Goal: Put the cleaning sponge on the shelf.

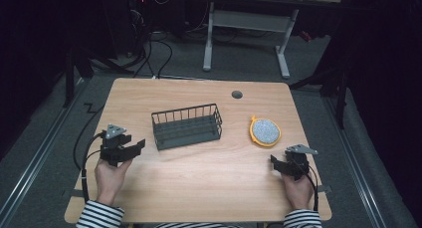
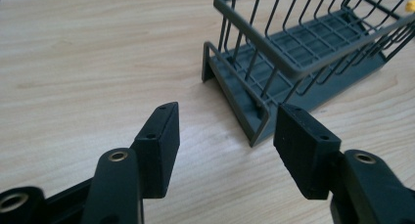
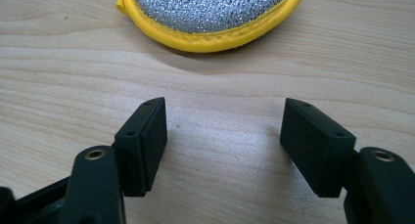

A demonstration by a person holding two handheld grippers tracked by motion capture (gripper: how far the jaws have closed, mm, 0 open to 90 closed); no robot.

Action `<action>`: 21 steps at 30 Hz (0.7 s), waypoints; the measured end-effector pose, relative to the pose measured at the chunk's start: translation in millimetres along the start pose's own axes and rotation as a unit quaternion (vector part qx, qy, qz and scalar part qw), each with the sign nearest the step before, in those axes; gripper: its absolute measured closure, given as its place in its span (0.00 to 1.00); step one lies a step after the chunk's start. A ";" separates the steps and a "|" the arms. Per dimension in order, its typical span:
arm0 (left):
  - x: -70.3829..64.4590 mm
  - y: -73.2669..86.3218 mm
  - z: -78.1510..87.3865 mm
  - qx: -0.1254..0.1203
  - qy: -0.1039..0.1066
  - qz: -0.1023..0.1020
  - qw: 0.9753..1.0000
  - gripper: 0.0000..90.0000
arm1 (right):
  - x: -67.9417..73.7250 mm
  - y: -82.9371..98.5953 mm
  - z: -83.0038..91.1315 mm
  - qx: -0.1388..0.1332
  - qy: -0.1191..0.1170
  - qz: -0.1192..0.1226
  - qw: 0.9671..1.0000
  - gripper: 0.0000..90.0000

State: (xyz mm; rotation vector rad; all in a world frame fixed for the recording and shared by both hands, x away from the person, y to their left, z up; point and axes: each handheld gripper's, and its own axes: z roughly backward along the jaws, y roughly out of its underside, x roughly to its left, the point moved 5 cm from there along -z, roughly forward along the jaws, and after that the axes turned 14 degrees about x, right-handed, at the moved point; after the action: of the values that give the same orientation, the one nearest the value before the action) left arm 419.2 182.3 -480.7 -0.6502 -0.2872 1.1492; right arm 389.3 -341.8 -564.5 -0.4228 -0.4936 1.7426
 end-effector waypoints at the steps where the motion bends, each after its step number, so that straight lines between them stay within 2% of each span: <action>1: -0.1 -5.2 2.2 -0.001 -0.001 -0.001 1.000 0.48 | 0.0 0.0 0.0 0.000 0.000 0.001 1.000 0.38; 10: -3.8 -26.6 7.8 0.007 0.001 -0.011 1.000 0.51 | 0.2 0.1 0.1 0.000 -0.001 0.000 1.000 0.39; 18: -8.3 -47.1 2.2 0.037 0.002 -0.014 0.999 0.51 | 0.4 0.1 0.1 0.000 0.000 0.003 1.000 0.39; 21: -10.4 -59.3 -1.1 0.048 -0.001 -0.017 0.999 0.51 | 0.6 0.2 0.1 -0.001 0.000 0.002 1.000 0.38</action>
State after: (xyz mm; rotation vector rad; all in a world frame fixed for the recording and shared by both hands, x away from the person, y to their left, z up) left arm 460.1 157.5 -444.2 -0.5575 -0.2418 1.1234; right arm 389.0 -341.2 -564.5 -0.4254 -0.4951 1.7471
